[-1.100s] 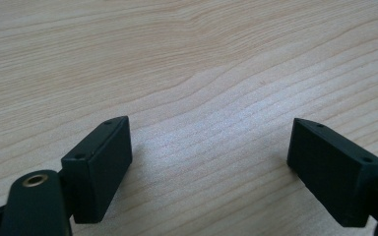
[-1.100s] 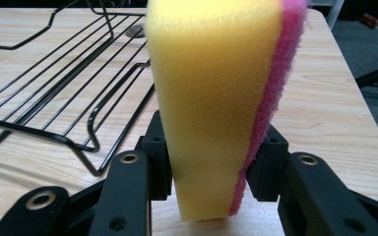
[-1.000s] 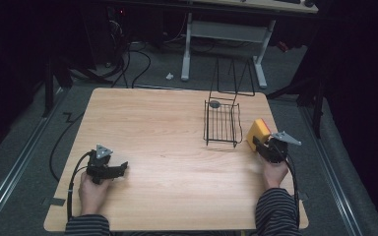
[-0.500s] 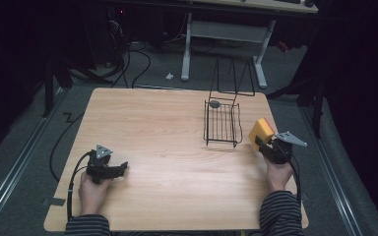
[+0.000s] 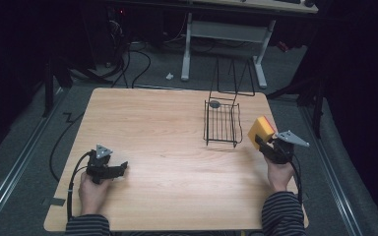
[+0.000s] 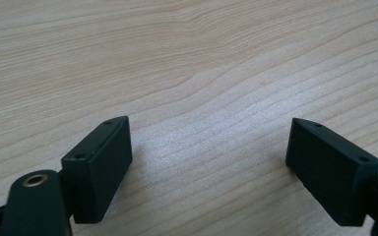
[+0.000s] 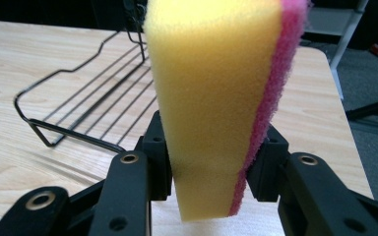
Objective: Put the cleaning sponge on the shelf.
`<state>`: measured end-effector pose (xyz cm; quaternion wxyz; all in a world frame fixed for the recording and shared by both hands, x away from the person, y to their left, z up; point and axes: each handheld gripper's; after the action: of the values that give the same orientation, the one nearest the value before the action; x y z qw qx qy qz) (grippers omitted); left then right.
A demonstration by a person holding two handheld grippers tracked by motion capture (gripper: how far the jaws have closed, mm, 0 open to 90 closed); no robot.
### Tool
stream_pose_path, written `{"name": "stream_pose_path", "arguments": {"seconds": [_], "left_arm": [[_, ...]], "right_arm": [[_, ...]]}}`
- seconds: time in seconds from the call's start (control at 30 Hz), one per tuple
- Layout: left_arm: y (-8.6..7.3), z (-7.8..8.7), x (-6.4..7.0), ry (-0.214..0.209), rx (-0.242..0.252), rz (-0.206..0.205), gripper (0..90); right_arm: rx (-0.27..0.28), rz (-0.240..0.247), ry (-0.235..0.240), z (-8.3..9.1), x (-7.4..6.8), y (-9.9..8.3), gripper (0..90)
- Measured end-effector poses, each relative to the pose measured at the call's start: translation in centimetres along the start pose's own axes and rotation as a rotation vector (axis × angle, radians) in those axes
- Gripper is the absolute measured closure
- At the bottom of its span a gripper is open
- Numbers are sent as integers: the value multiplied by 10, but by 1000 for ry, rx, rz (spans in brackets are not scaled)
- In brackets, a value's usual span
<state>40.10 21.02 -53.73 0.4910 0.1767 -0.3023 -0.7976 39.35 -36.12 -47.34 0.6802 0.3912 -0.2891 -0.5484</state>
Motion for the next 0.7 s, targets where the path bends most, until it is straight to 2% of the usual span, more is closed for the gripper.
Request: {"name": "stream_pose_path", "arguments": {"seconds": [0.7], "left_arm": [[0, 0, 0, 0, 0, 0, 182]], "right_arm": [[28, 33, 65, 5, -17, 19, 611]]}}
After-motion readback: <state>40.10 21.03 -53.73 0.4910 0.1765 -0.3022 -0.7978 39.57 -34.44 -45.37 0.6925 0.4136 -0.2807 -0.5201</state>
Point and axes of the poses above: each handheld gripper's, and its own axes: z roughly backward along the jaws, y roughly out of its top, x roughly to its right, and after that the axes turned 6 degrees about -x, right-handed
